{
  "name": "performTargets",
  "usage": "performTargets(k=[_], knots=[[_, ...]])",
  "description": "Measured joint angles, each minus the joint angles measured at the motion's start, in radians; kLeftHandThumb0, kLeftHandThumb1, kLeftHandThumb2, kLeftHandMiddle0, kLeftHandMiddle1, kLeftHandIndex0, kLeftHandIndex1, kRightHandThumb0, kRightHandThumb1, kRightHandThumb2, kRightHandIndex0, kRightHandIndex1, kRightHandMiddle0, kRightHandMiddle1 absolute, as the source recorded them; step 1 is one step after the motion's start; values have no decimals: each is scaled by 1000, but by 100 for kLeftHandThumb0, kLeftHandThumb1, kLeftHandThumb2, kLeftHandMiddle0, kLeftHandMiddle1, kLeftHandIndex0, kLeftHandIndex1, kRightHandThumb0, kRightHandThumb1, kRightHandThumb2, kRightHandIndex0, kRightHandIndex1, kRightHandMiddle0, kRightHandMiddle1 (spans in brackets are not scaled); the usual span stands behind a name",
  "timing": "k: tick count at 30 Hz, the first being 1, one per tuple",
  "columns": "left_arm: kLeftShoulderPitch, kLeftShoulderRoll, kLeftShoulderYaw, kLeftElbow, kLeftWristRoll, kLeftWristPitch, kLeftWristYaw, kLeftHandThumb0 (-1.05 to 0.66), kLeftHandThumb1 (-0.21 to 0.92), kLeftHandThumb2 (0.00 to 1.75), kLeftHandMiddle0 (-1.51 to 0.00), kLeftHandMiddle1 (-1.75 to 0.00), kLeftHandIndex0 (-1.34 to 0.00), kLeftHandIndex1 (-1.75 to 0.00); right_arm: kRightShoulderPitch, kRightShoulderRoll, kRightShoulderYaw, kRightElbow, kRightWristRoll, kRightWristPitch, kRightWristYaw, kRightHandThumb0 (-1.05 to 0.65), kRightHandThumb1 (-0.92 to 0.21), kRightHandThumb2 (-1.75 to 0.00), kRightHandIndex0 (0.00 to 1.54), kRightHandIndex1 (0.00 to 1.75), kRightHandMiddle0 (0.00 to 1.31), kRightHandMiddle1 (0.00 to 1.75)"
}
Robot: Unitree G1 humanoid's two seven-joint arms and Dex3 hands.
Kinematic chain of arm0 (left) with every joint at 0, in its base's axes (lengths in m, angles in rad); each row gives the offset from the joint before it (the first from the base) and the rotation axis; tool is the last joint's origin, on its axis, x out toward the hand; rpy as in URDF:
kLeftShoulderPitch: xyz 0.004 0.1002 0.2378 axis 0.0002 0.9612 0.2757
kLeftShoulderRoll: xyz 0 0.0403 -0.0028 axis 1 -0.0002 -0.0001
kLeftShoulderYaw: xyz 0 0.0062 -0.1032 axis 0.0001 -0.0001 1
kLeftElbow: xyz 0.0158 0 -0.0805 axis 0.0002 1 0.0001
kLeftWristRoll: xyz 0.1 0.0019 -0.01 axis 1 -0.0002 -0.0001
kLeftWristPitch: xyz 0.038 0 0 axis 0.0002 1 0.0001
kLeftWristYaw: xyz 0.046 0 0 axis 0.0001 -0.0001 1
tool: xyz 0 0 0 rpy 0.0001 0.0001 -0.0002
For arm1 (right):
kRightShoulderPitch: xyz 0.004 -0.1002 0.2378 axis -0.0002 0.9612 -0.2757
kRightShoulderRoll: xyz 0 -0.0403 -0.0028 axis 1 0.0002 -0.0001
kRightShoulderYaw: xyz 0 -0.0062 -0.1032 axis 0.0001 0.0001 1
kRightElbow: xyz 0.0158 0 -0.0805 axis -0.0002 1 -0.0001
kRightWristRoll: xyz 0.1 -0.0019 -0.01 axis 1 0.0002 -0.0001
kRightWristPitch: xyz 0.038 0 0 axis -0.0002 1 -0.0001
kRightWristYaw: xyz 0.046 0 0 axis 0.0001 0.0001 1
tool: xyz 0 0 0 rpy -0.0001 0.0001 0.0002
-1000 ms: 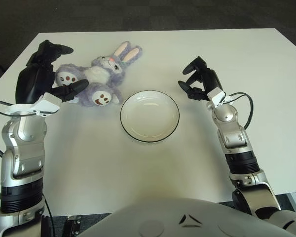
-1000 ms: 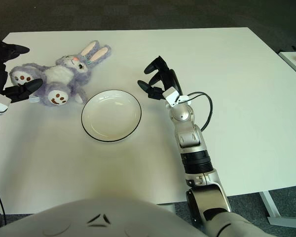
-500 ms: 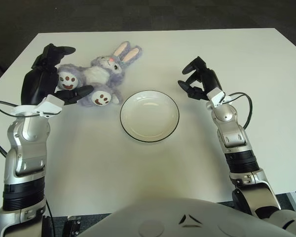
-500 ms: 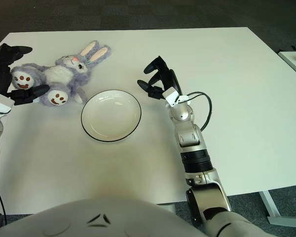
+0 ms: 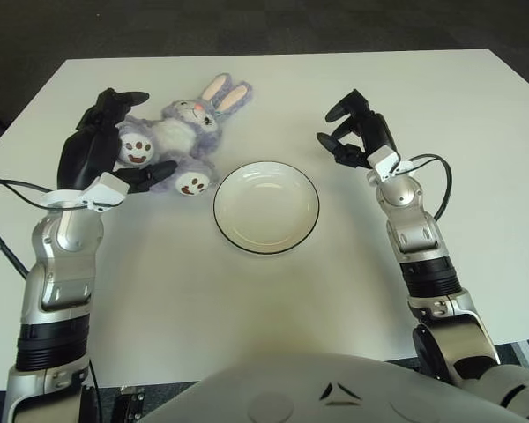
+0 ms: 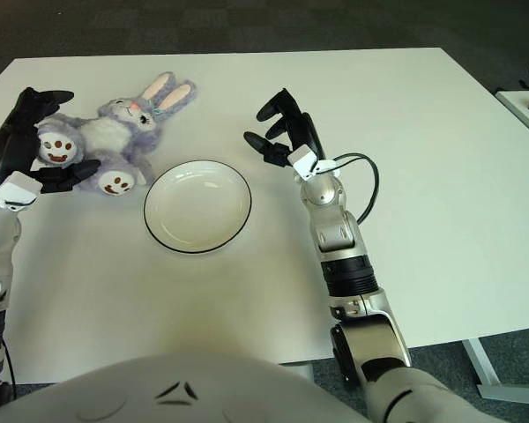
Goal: Put the doll into the plate.
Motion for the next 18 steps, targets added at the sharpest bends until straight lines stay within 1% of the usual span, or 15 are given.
performTargets(k=[5,10,16,18], knots=[[-7,9,-9,8,11,11,0,-67,38,85,-21,-78,0,-109,-5,0,2,0,-2,0,0,0,-92,-41,34,146,21,167],[-13,14,-17,7,30,48,-2,-54,32,97,-22,-81,0,-113,-5,0,2,0,-5,0,0,0,-92,-41,34,146,21,167],[-16,14,-30,-2,65,102,-4,-40,27,110,-26,-90,0,-124,-5,0,2,-1,-6,0,0,0,-92,-40,35,145,21,167],[-17,14,-35,-8,79,118,-4,-37,26,112,-29,-94,-3,-128,-5,0,2,-1,-6,0,0,0,-92,-40,36,145,21,166]])
